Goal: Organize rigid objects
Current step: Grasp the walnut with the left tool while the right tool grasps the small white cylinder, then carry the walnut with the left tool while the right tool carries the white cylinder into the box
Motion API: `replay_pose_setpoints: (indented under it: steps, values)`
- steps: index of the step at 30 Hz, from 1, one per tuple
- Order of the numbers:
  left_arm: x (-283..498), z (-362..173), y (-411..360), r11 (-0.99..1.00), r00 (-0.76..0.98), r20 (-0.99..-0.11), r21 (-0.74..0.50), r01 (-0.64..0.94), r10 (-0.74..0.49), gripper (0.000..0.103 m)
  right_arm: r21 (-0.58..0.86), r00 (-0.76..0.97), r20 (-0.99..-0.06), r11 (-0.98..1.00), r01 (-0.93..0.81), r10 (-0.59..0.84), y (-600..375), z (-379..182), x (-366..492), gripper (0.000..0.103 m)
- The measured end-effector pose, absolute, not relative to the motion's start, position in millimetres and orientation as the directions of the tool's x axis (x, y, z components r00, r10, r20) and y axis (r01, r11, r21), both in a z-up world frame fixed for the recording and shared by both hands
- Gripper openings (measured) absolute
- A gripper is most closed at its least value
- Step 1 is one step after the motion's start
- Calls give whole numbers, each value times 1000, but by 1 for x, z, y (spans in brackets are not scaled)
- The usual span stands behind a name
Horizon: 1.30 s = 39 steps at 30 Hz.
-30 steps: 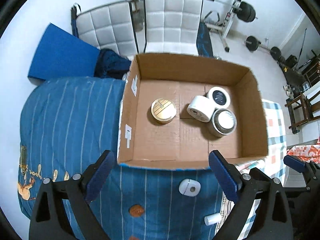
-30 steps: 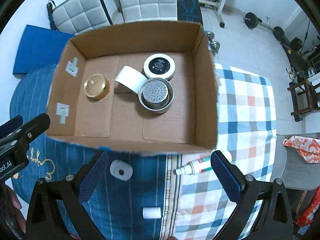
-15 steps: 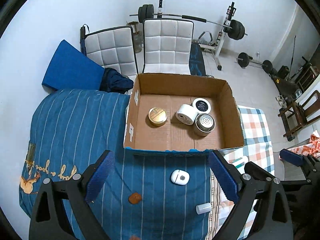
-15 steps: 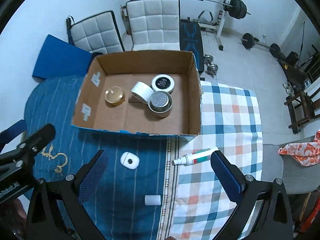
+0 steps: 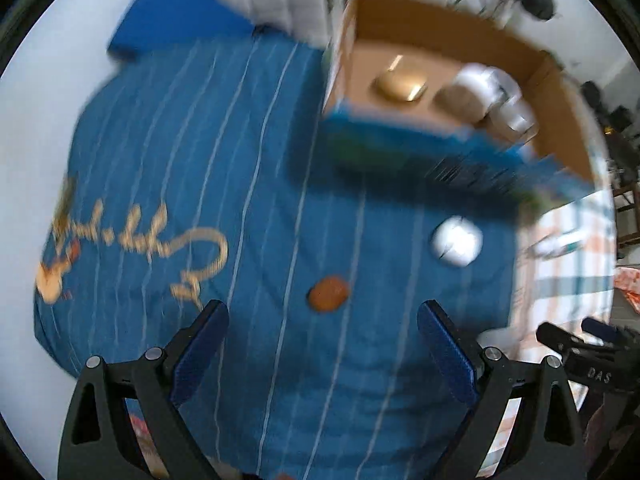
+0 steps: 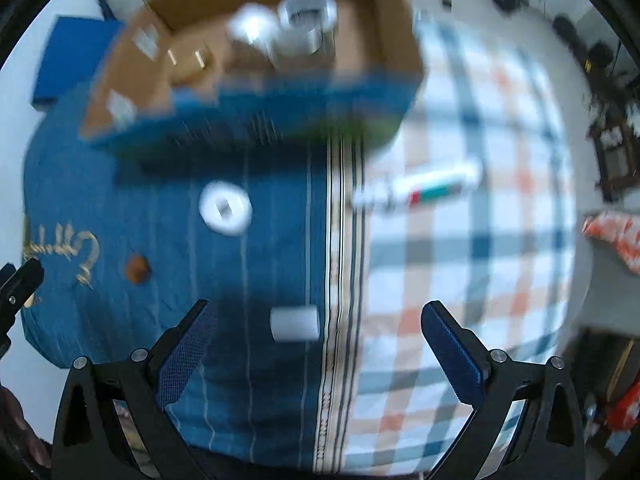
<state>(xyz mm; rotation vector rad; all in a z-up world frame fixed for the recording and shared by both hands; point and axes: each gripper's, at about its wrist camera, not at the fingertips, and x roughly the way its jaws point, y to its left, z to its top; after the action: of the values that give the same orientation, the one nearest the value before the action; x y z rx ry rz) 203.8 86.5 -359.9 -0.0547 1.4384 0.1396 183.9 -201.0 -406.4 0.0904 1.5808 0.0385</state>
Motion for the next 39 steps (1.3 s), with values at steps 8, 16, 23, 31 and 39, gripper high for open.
replay_pose_setpoints:
  steps: [8,16,23,31,39]
  values:
    - [208,-436,100,986,16,-998,50,-162,53,91,95,-183,-977,990,102,113,-190,-502,156,88]
    - [216,-475,94,994,-62,-998,7,-108,1,69,65,-222,-972,994,84,82,-177,-524,152,49]
    - [220,-497,82,999,-124,-992,-1,-47,-7,65,39,-233,-971,997,64,53,-171,-530,146,47]
    - [209,-497,71,998,-124,-992,-12,-59,-19,36,39,-225,-973,997,60,51,-163,-532,148,46]
    - [188,-466,42,997,-59,-998,-32,-77,-36,36,79,-200,-976,995,62,90,-172,-518,146,45]
